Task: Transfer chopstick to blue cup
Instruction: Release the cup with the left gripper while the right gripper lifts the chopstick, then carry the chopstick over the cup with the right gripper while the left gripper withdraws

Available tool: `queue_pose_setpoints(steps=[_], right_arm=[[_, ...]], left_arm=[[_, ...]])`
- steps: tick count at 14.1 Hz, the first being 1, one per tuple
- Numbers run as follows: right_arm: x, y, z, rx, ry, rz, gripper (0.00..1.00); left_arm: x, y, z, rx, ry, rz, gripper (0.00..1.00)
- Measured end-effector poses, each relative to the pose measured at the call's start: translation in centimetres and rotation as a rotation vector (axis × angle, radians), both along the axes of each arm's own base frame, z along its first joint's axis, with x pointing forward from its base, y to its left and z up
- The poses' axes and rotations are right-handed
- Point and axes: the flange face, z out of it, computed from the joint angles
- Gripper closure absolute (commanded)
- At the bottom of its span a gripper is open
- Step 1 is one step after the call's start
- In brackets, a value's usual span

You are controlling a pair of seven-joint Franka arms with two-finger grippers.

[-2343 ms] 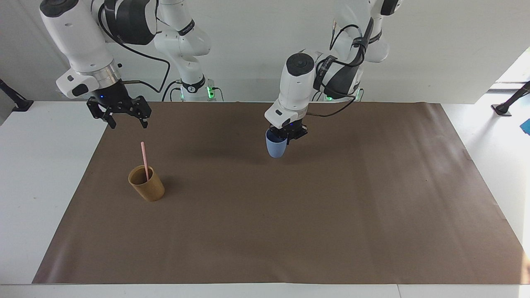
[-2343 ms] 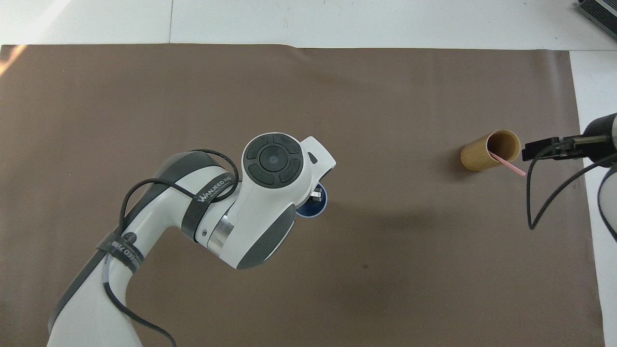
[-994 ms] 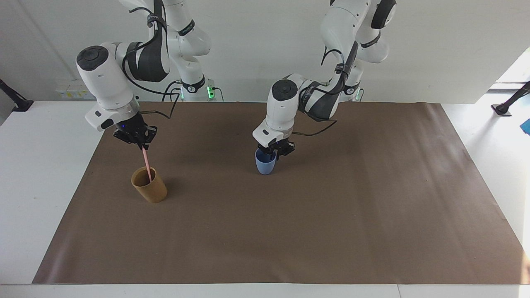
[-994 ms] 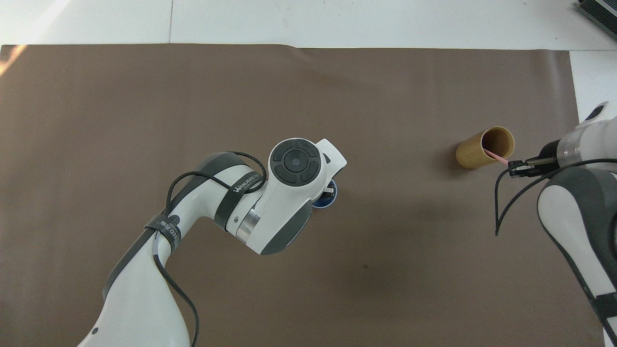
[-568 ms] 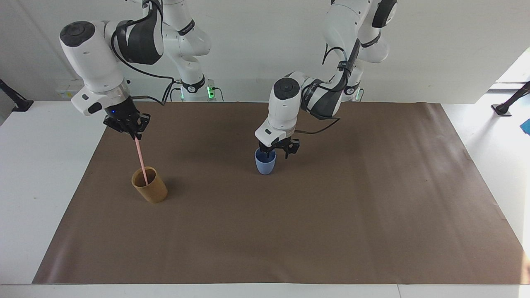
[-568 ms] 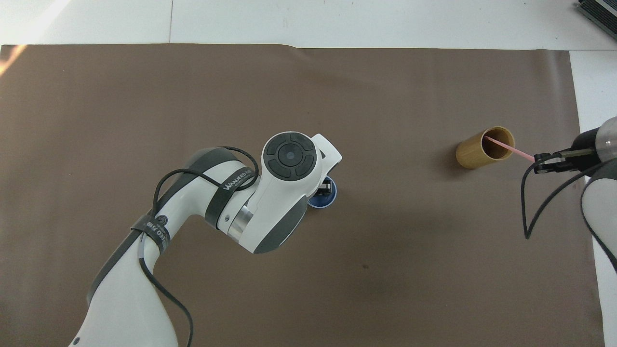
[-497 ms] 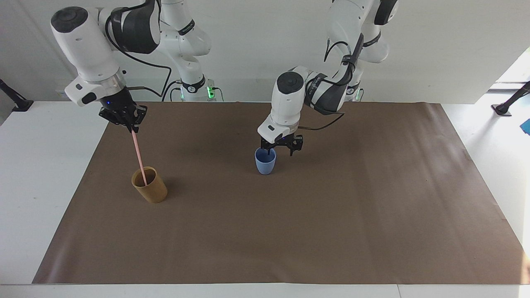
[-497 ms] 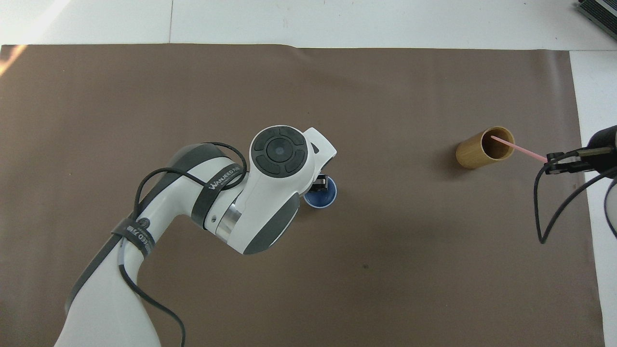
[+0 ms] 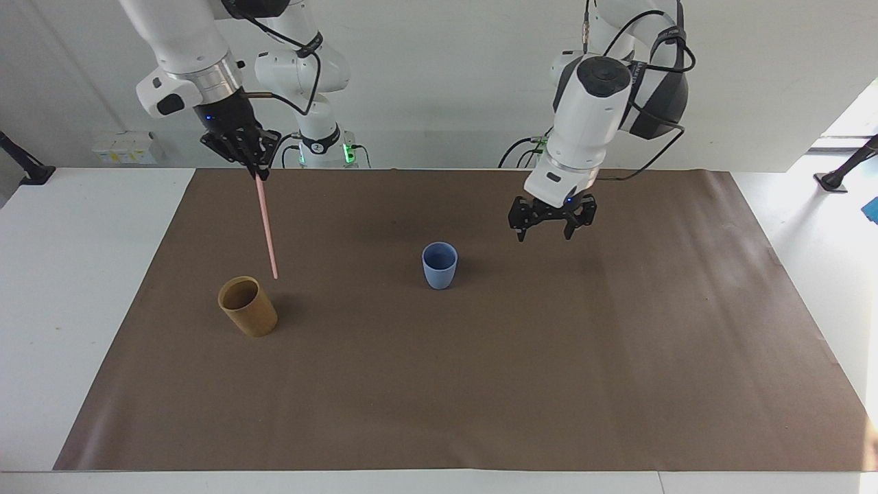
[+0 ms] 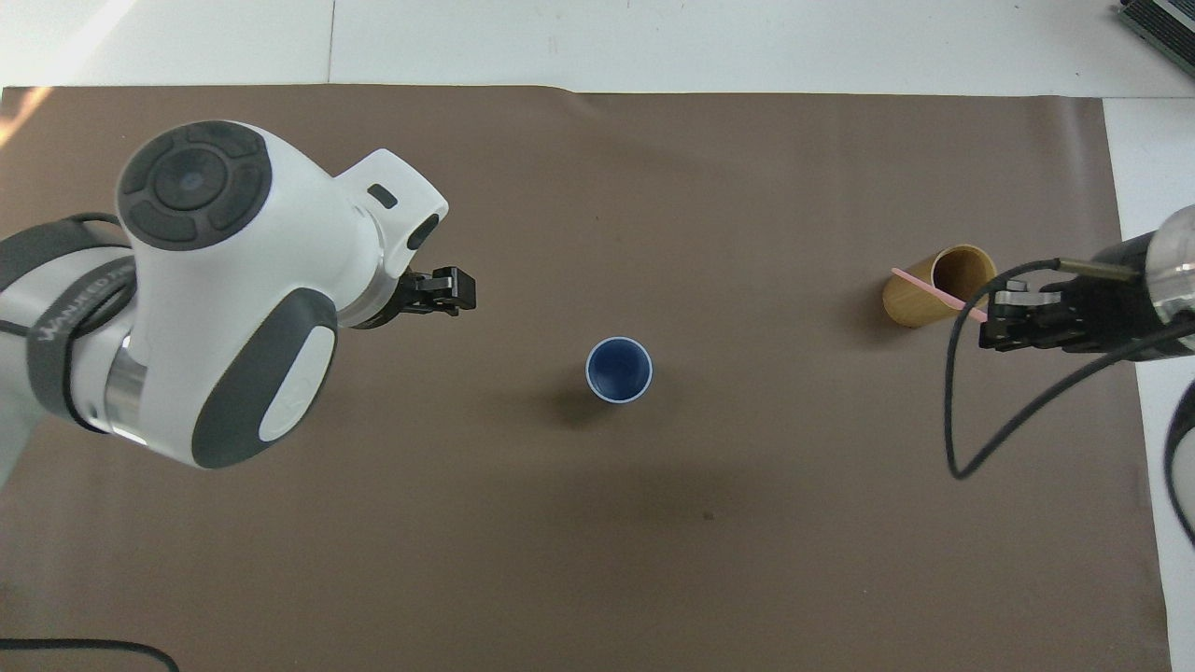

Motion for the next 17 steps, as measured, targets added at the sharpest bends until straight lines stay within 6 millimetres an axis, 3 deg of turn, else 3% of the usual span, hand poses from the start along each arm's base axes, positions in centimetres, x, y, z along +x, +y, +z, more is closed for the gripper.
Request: queue_pose_setpoints(steps=[2,4,8,11,17], right_arm=[[-0.7,6.0,0.0,0.074,0.017,-0.112,1.0],[-1.1,10.7,-0.2,0.135,0.022,-0.216,1.0],[-1.9,19.9,-2.8,0.191,0.064,-0.373,1.0],[-1.8,21.4,-3.8,0.222,0.118,-0.426,1.0],[-1.8,22.5,-6.3,0.192,0.176,-0.451,1.0]], left_arm=[[0.8,4.1,0.2,0.015,0.032,-0.052,0.0],[1.7,8.6,0.2,0.02,0.054,-0.097,0.0],[2.0,15.8,0.9,0.019,0.072,-0.155,0.0],[1.2,18.9,2.8,0.018,0.063,-0.182,0.0],[-2.6,19.2,9.7,0.025,0.027,-0.19,0.0]])
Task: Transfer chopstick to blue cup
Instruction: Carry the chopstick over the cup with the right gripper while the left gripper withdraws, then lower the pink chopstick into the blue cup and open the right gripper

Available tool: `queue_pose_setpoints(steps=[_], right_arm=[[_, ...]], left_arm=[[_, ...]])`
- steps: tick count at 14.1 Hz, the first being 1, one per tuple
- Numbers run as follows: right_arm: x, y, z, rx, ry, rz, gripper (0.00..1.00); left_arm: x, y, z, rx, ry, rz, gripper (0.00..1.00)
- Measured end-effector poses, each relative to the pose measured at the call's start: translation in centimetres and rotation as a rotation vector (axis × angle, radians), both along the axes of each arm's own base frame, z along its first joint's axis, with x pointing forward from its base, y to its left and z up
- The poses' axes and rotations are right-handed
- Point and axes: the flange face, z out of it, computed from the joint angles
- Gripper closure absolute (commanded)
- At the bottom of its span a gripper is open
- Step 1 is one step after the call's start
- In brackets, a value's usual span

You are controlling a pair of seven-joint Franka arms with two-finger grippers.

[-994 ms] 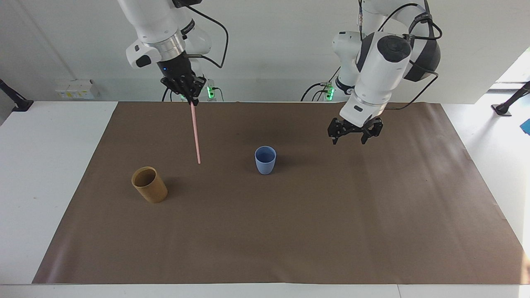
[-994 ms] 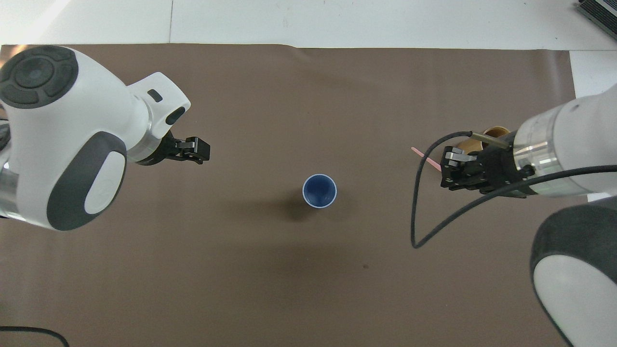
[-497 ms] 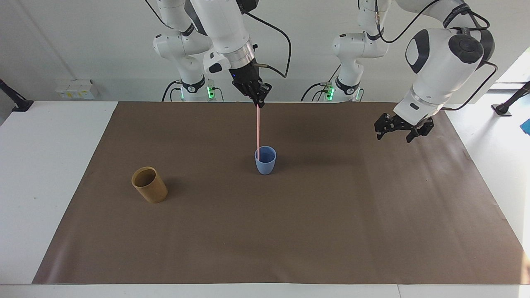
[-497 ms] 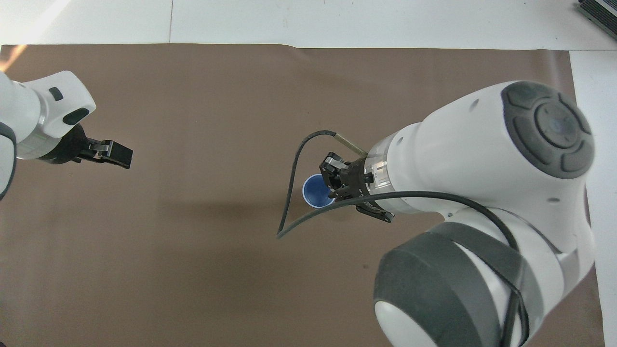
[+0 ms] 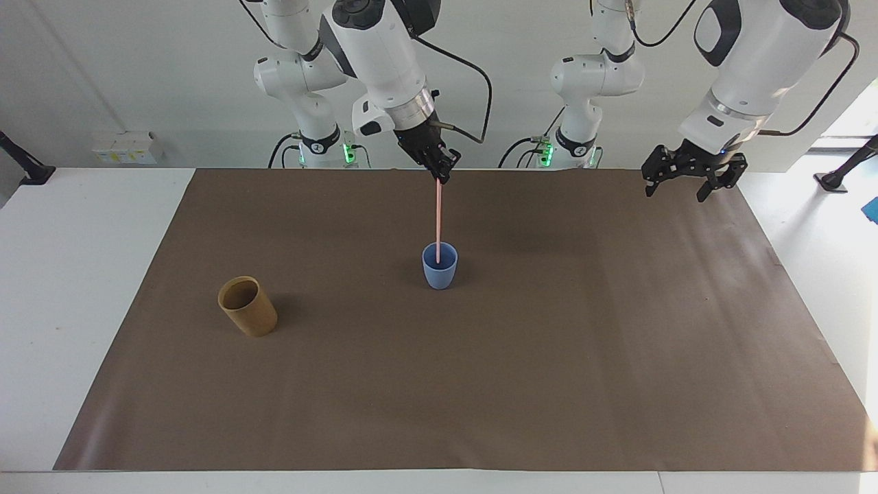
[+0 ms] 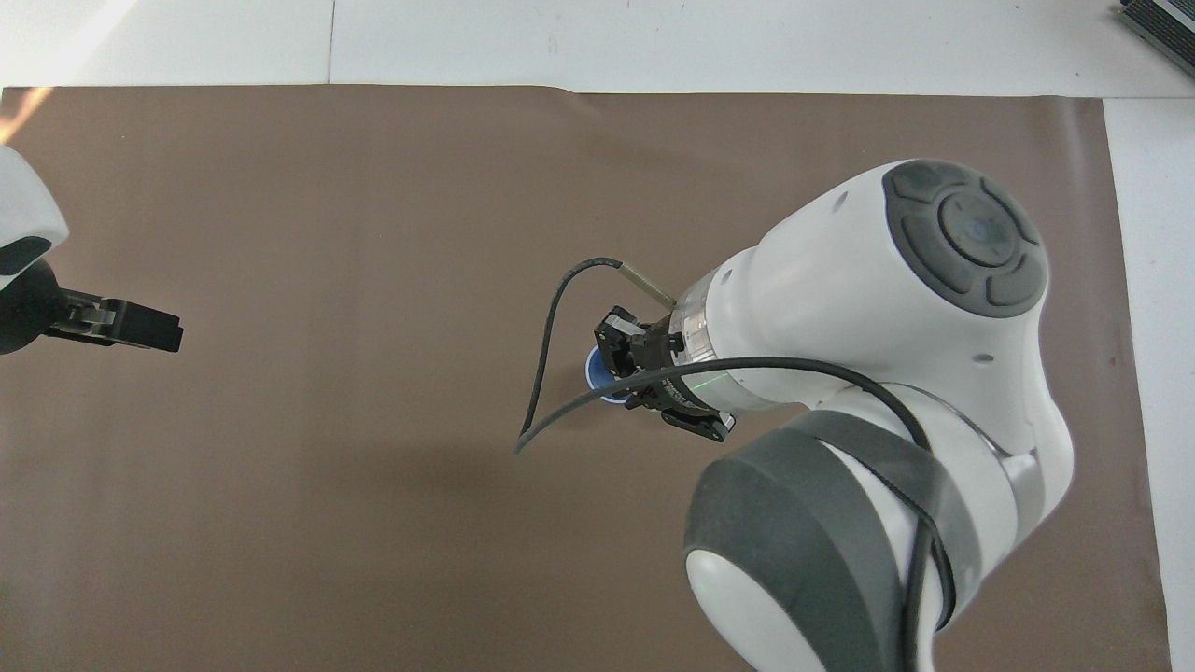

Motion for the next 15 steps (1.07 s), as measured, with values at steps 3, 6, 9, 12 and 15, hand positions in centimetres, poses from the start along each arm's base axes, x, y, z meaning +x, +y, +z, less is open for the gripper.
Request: queue_pose_setpoints(steps=[3,6,9,12,15], right_arm=[[-0.2,-0.1,-1.3,-0.014,0.025,-0.001,1.0],[-0.1,-0.1,-2.5,-0.018,0.031,-0.007,1.0],[0.4,-0.1,-4.9,-0.01,0.008,-0.035,1.0],[0.9,-0.2,-6.6,-0.004,-0.008,-0.056,0.95],[1.2,-0.2,-6.9,0.003,-0.024,-0.066,0.88]], left_arm=[[-1.2,0.0,3.2,0.001,0.001,-0.002,0.0],[-1.5,-0.2,4.5,0.0,-0.007,-0.005,0.0],[-1.4,0.1,4.3,-0.014,-0.004,0.003,0.0],[-1.2,0.9,3.7,-0.015,0.007,0.019,0.0],[-1.1,1.0,3.6,-0.015,0.009,0.021,0.0]])
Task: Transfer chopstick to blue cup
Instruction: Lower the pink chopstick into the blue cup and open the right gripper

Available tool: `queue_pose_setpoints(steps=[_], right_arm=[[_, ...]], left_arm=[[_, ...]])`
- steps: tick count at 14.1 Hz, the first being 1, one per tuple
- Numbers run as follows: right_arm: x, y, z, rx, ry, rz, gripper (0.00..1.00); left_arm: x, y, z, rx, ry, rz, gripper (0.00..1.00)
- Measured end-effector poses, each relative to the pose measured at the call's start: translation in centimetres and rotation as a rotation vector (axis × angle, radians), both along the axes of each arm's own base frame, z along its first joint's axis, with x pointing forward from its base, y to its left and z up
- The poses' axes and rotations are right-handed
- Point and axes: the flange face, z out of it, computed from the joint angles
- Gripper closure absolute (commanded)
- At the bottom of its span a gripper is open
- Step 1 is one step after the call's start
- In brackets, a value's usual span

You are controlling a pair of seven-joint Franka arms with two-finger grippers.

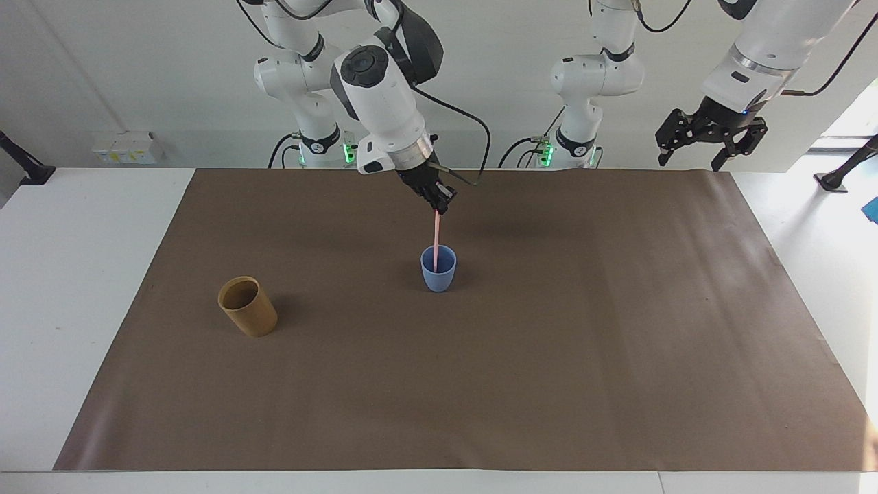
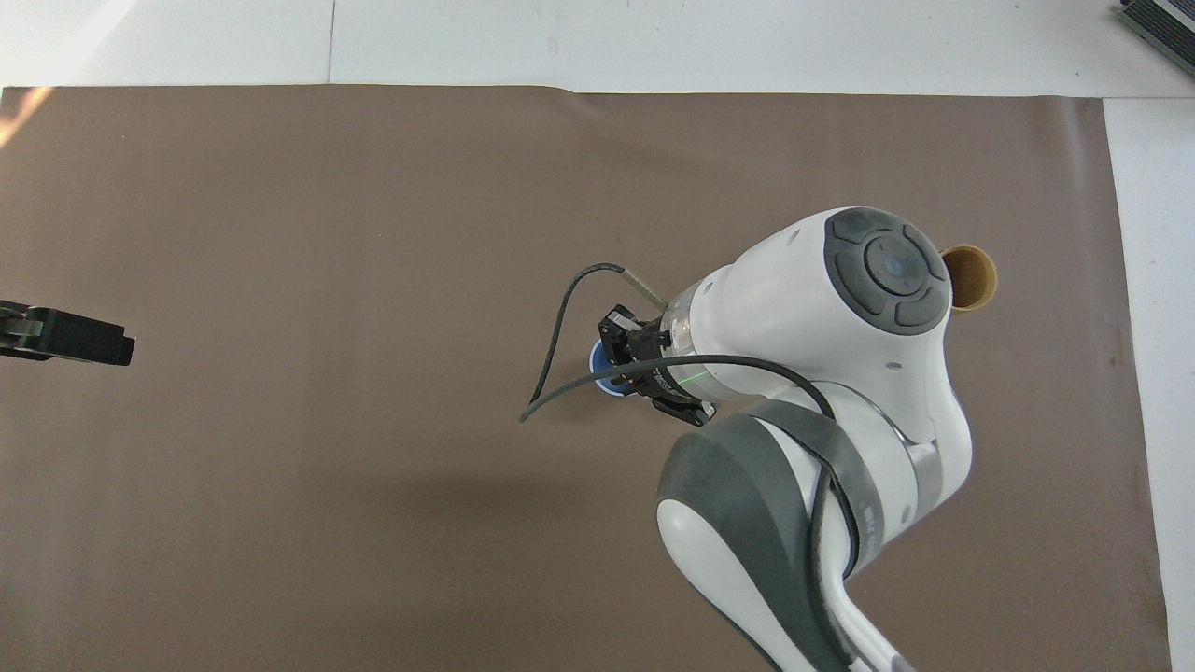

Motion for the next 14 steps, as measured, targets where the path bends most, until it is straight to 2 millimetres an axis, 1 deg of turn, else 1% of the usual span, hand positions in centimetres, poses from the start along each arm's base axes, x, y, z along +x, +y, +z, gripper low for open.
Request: queue_pose_setpoints(steps=[2,3,5,7,11,12,13,14], right_arm=[[0.1,0.0,-0.8,-0.002,0.006,-0.003,0.75],[0.3,0.0,-1.2,-0.001,0.004,-0.007,0.66],[0.6,0.1,-1.7,0.0,0.004,-0.01,0.45],[0.6,0.0,-1.7,0.0,0.004,-0.011,0.0],[0.8,-0.2,-1.6,-0.008,-0.015,0.011,0.0],[1.1,-0.6,-1.3,-0.013,-0.033,0.03,0.0],[1.7,-1.4,-0.7,-0.02,-0.059,0.045,0.0],[2.3,-2.8,0.3,-0.032,-0.096,0.061,0.0]], left_arm=[[0.0,-0.2,0.0,-0.001,0.0,-0.004,0.0],[0.0,-0.3,0.0,-0.001,0.0,-0.006,0.0],[-0.1,-0.7,0.0,-0.002,0.0,-0.012,0.0],[-0.1,-0.7,0.0,-0.002,0.0,-0.013,0.0],[0.0,0.5,0.0,-0.003,0.0,0.011,0.0],[0.1,0.8,0.0,-0.003,0.0,0.016,0.0],[0.1,0.9,0.0,-0.003,0.0,0.019,0.0],[0.1,1.0,0.0,-0.003,0.0,0.019,0.0]])
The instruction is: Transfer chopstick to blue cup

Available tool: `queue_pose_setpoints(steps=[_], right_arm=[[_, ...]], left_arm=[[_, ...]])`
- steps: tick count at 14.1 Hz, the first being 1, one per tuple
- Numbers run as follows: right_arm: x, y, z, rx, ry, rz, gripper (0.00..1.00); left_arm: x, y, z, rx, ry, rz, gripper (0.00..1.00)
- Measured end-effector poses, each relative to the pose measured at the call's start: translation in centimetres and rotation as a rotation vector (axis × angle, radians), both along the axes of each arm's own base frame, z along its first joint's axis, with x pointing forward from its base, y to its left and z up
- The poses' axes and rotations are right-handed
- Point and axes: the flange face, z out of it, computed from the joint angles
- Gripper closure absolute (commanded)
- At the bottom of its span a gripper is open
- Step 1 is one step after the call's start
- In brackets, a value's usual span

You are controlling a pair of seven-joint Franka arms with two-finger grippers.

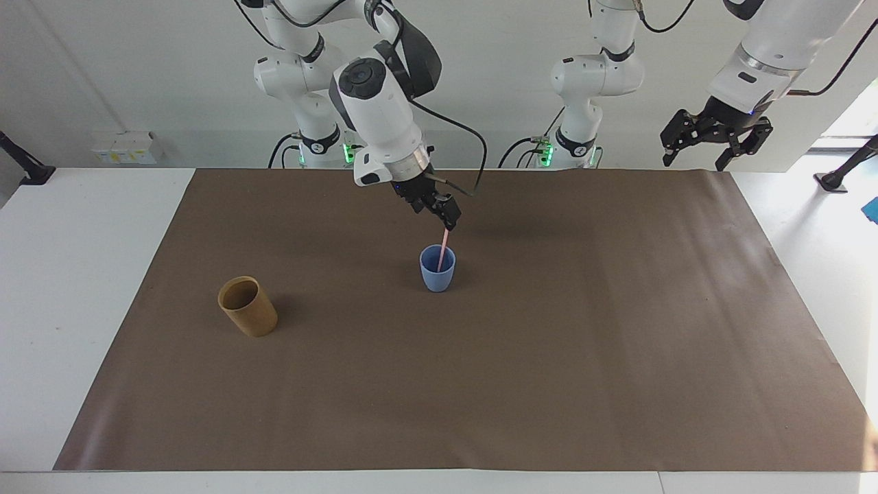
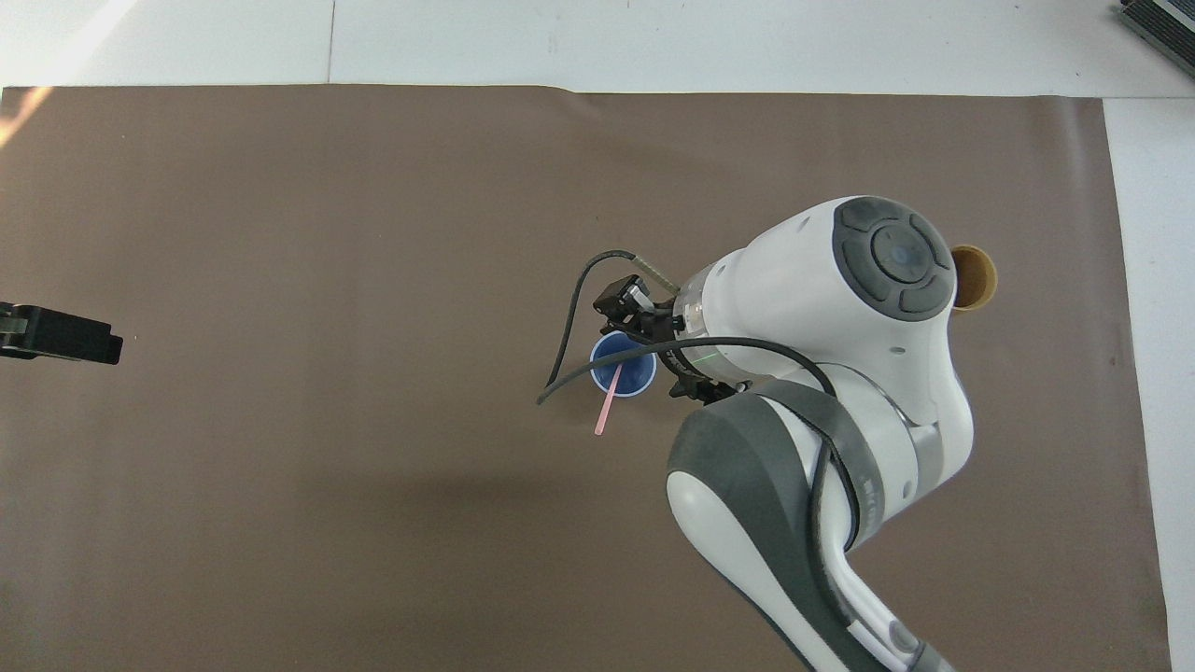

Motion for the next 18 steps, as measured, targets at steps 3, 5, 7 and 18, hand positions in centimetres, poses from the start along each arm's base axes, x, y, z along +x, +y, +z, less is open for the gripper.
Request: queue_pose_setpoints(steps=[3,5,7,18], right_arm=[[1.0,-5.4,3.8,-0.073,-0.11,0.086,0.0],[0.6,-9.0,6.5,-0.132,-0.156,0.165,0.0],[0.0,-12.8,8.9,-0.205,-0.195,0.264,0.0],[-0.7,-19.8,15.9,-0.344,-0.102,0.584,0.0]], left_arm=[[0.0,0.0,0.0,0.0,0.0,0.0,0.0],[0.0,0.0,0.0,0.0,0.0,0.0,0.0],[0.0,0.0,0.0,0.0,0.0,0.0,0.0],[0.0,0.0,0.0,0.0,0.0,0.0,0.0]])
